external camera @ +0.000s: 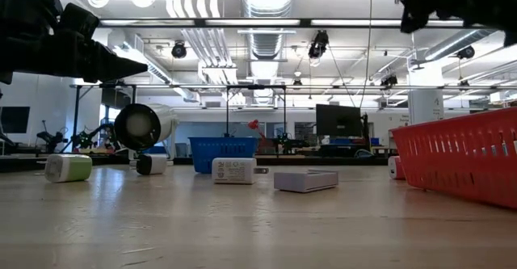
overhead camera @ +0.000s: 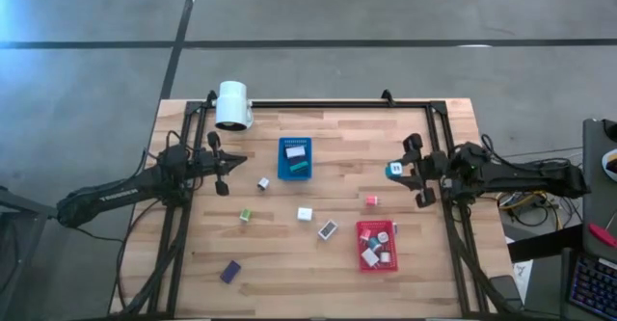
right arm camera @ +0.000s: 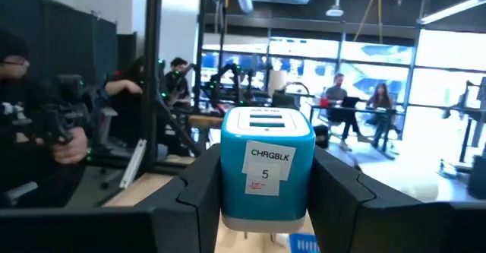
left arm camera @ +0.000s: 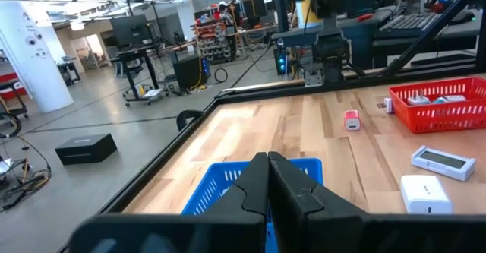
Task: Pick & Place Office items
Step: Put the blue charger adapter into the red bin
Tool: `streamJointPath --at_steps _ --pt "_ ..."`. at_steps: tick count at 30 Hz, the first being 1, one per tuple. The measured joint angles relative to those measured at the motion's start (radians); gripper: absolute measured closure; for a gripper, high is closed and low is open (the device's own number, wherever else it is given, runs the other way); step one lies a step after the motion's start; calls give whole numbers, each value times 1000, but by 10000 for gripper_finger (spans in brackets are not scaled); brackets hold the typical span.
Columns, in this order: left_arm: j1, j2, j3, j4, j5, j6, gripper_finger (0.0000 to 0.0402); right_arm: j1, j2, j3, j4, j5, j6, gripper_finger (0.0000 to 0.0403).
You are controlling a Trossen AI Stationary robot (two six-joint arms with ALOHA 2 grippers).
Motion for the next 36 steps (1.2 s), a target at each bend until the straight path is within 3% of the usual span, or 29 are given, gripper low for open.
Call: streamJointPath --at_steps 6,14,18,24,36 --pt "0 0 0 0 0 -3 390 -5 -112 -98 49 141 3 264" --pt "0 0 0 0 0 1 388 -4 -250 -127 -43 137 15 264" --pt "0 0 0 -1 0 1 388 -4 -320 -146 -44 65 2 264" --pt "0 0 0 -7 0 4 388 -4 -415 -163 -102 59 14 264" --pt "0 0 0 -8 0 5 389 -4 -446 -174 -260 171 -37 264"
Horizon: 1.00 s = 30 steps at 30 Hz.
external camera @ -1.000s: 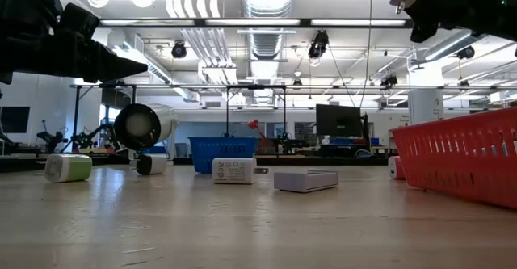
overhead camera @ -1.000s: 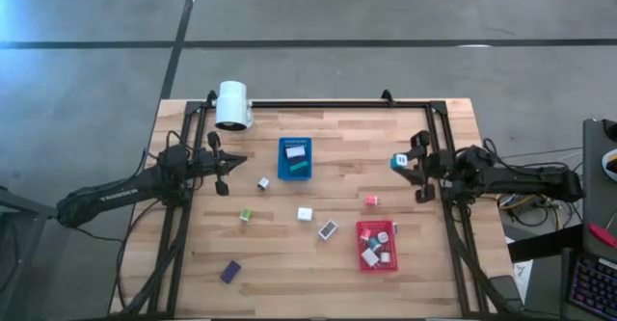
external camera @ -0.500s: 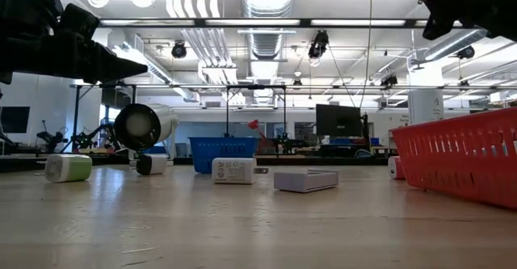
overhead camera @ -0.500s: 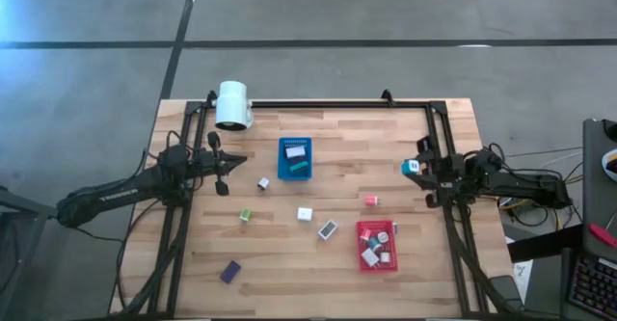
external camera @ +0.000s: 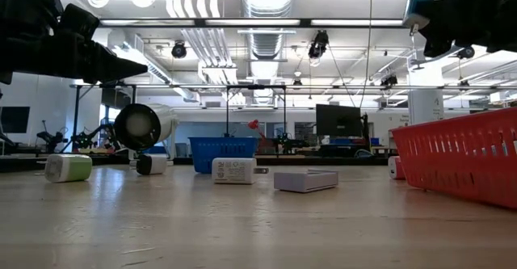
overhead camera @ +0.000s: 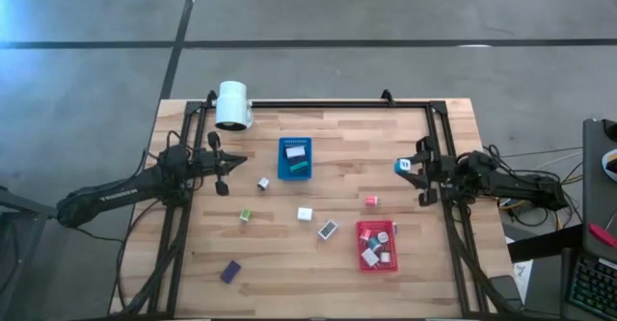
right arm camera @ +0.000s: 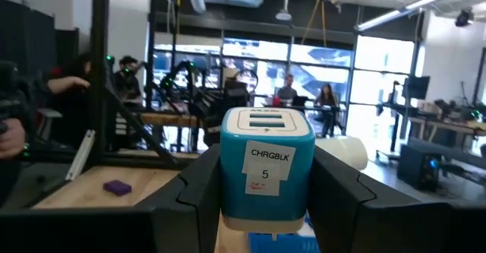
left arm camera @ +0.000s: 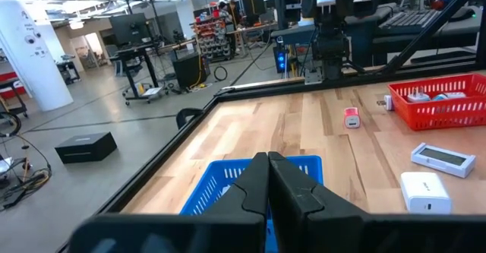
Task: Pick & Place Office items
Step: Put the blue charger adapter into the red bin
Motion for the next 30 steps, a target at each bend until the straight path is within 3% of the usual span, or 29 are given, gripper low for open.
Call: streamJointPath --at_steps 30 --pt "0 0 0 0 0 3 392 1 2 0 4 1 70 264"
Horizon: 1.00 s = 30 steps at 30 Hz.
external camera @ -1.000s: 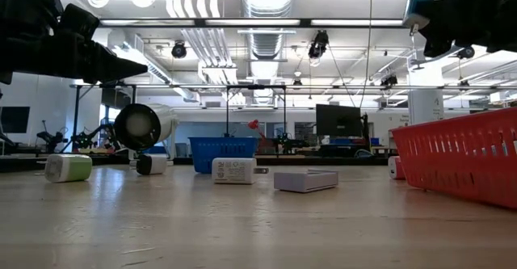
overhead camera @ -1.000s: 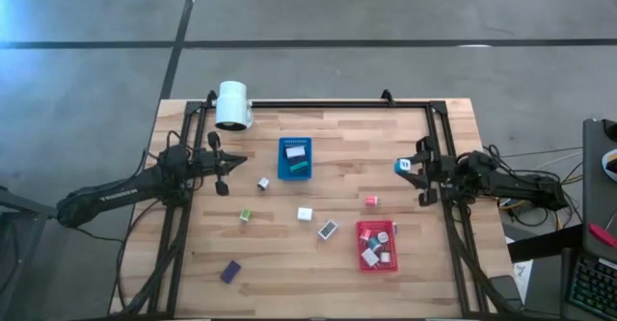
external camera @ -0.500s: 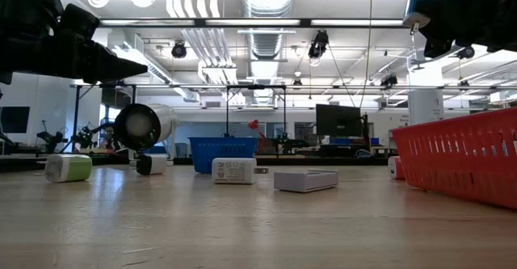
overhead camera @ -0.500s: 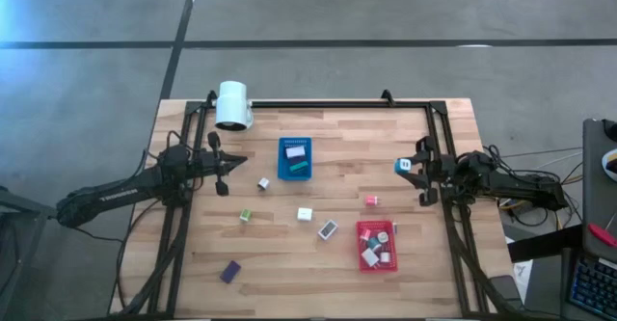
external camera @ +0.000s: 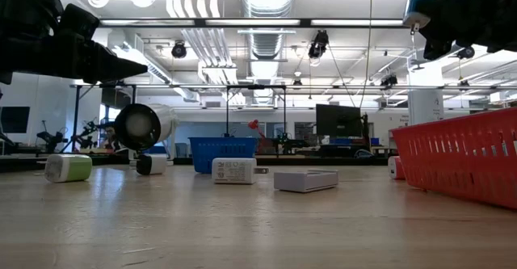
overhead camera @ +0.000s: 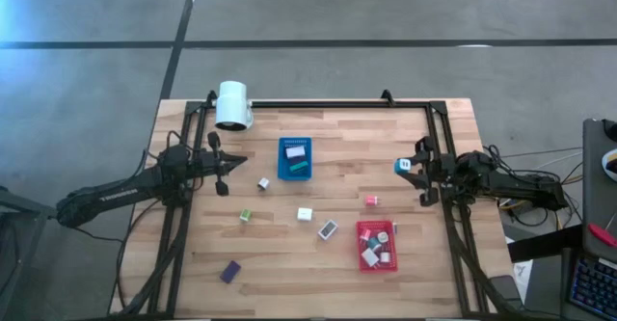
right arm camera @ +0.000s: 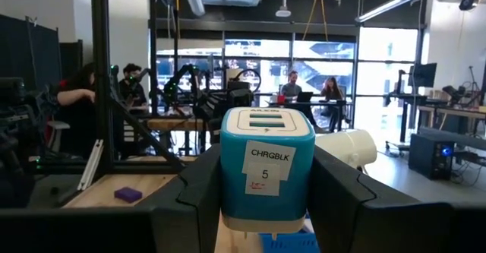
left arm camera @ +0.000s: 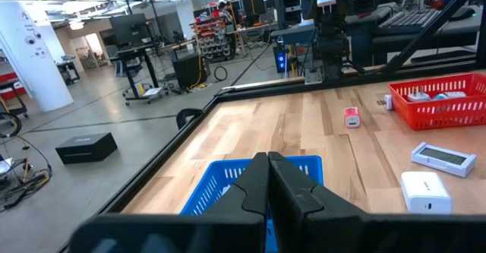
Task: Pick & Place Office items
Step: Put the blue charger adapter into the red bin
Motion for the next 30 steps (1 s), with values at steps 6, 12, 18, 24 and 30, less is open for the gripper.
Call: streamJointPath --at_steps 6,12,18,24,30 --pt "0 0 0 0 0 0 392 0 3 13 -7 0 5 264" --pt "0 0 0 0 0 0 392 3 127 123 -72 1 16 264" --pt "0 0 0 0 0 0 392 23 373 318 -218 2 26 264" --pt "0 0 0 0 0 0 392 123 616 547 -416 2 35 264" --pt "0 0 0 0 0 0 392 275 819 764 -675 36 58 264"
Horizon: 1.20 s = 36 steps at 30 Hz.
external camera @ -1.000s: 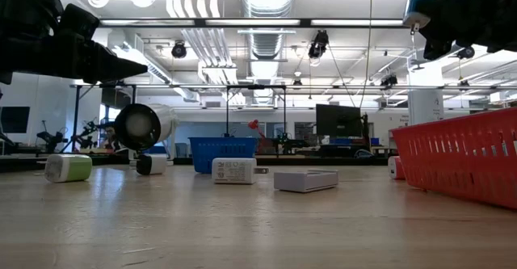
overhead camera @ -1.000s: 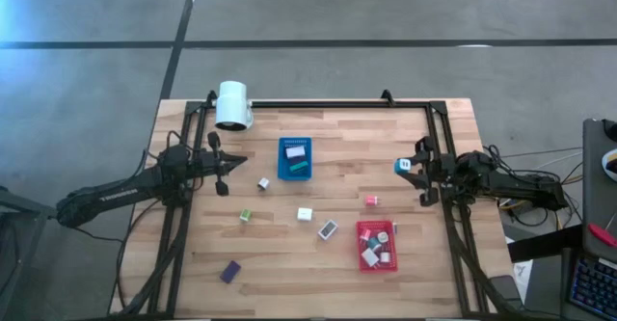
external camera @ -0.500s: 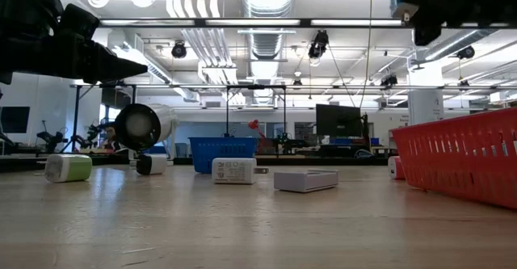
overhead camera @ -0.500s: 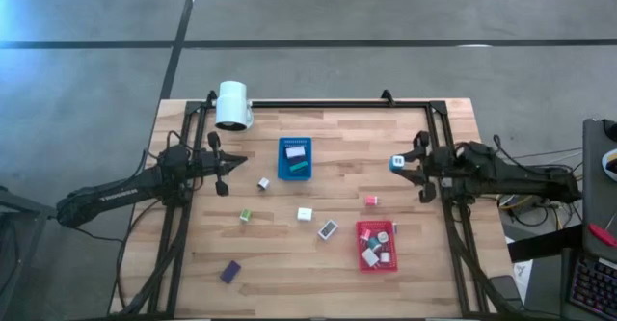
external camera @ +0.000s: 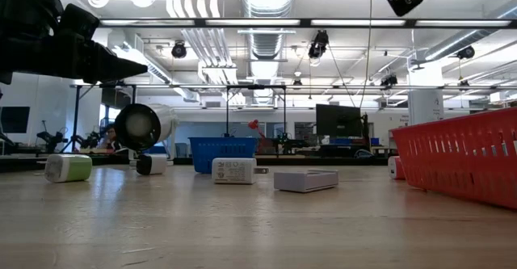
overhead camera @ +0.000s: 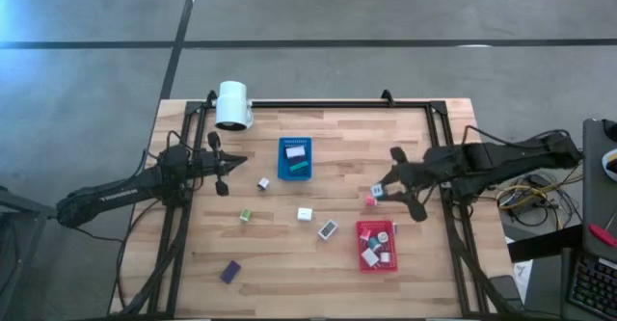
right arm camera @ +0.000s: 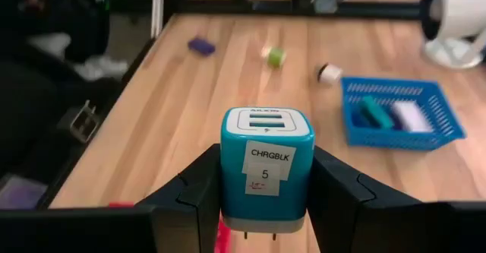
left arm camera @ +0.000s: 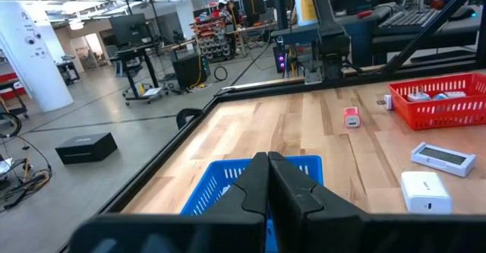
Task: Pick & Place Office items
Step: Put the blue charger adapter into the red bin
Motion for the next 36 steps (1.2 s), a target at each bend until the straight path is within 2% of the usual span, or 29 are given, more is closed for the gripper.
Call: streamJointPath --at_steps 9,15,19,24,36 --pt "0 0 0 0 0 0 392 158 190 244 -327 121 167 264" --pt "0 0 0 0 0 0 392 223 333 352 -562 124 290 264" --pt "0 0 0 0 0 0 392 263 431 410 -668 120 306 264" --pt "0 0 0 0 0 0 392 277 501 436 -681 113 306 264" --pt "0 0 0 0 0 0 392 279 691 441 -671 -5 298 264"
